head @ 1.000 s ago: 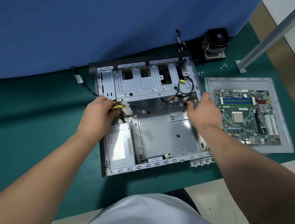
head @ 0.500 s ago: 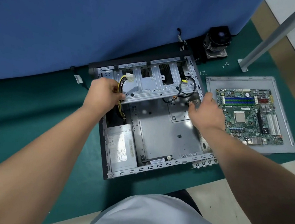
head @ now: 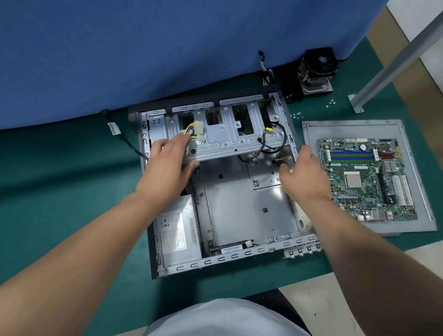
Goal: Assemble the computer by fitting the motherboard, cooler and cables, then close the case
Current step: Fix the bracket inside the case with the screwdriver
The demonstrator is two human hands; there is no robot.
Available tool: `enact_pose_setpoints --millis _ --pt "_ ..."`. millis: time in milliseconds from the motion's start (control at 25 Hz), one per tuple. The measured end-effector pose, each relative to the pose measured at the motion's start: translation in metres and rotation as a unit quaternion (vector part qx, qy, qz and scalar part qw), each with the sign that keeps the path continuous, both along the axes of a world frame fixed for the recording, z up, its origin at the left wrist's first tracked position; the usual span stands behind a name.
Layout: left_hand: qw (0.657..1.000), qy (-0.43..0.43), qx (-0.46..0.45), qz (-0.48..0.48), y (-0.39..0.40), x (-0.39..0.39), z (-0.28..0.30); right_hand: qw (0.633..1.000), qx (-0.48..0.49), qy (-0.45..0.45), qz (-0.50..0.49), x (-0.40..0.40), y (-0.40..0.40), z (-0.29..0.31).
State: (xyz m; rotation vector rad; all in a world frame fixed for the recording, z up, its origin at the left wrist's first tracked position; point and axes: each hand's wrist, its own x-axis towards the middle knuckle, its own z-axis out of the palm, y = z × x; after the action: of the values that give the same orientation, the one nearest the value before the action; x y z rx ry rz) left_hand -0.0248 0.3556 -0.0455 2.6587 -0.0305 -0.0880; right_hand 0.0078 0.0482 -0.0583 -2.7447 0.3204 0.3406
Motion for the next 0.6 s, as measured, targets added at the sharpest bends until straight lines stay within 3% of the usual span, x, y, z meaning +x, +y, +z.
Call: enact_pose_setpoints --millis 80,200,400,600 --pt "0.993 0.021 0.112 -0.033 -0.003 -0.001 -0.007 0.995 0.091 0.029 0.003 -0.001 -0.006 0.007" --pt "0.982 0.02 0.183 -0.048 -0.005 0.011 -0.015 0.977 0.186 0.103 0.012 -0.014 -0.022 0.024" --pt "0.972 0.032 0.227 -0.041 -0.01 0.029 -0.019 0.954 0.121 0.274 0.012 -0.058 -0.048 0.038" --pt "0.964 0.047 0.257 -0.048 -0.01 0.031 -0.018 0.955 0.056 0.287 0.054 -0.054 -0.039 0.046"
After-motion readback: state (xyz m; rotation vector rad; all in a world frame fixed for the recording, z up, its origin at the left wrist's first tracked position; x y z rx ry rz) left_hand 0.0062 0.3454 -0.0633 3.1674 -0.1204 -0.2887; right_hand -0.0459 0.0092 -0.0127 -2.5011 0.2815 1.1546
